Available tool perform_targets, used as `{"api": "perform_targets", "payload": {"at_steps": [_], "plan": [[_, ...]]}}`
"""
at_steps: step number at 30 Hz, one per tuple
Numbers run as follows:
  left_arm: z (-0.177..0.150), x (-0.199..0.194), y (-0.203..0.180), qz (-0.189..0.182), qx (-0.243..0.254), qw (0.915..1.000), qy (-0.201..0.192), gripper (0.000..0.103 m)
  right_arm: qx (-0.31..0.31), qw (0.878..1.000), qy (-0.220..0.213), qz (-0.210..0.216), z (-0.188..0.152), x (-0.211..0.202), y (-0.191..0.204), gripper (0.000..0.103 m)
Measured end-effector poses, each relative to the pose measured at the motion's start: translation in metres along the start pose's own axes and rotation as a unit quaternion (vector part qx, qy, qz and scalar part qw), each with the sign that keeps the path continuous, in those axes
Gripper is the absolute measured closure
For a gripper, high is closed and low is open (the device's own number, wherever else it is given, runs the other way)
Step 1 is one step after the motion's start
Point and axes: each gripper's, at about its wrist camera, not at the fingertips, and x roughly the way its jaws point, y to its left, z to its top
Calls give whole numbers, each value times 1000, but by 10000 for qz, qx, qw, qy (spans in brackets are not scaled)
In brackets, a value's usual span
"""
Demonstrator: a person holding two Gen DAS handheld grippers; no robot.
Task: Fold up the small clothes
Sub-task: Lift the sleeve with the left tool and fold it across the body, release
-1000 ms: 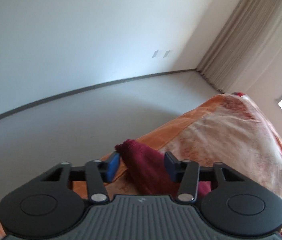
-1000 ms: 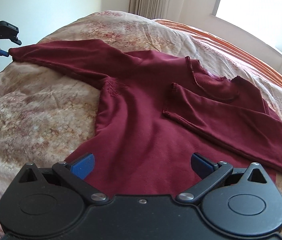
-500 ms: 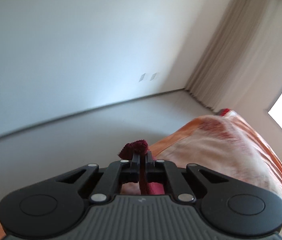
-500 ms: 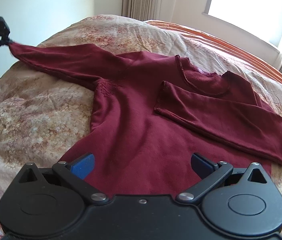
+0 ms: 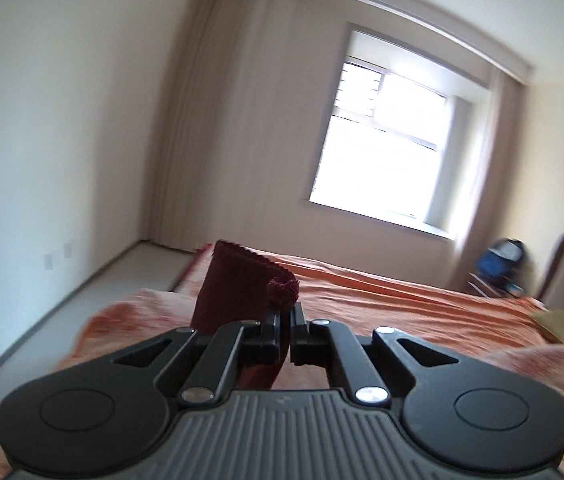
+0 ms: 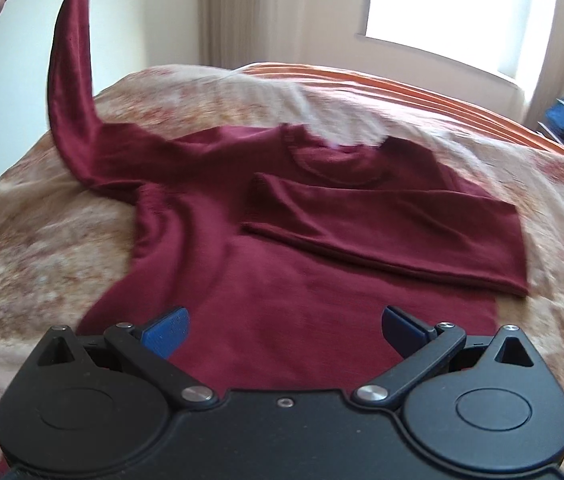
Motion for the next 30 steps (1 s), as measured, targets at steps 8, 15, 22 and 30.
{"api": "perform_targets", "payload": {"at_steps": [8, 15, 22, 30], "plan": [[-74, 61, -132, -960, 165, 9928, 695, 100, 298, 9978, -101, -580, -20, -14, -74, 1], [-167, 102, -195, -983, 106, 9875, 1228, 100, 641, 9926, 5, -1028, -47, -22, -145, 1], [-230, 112, -251, -1015, 329, 9797, 1696, 99, 739, 9901, 237, -1174, -76, -26, -181, 0], [-269, 124, -248, -1206, 124, 9558, 2677, 46, 853, 9894, 230, -1153, -77, -11, -200, 1]]}}
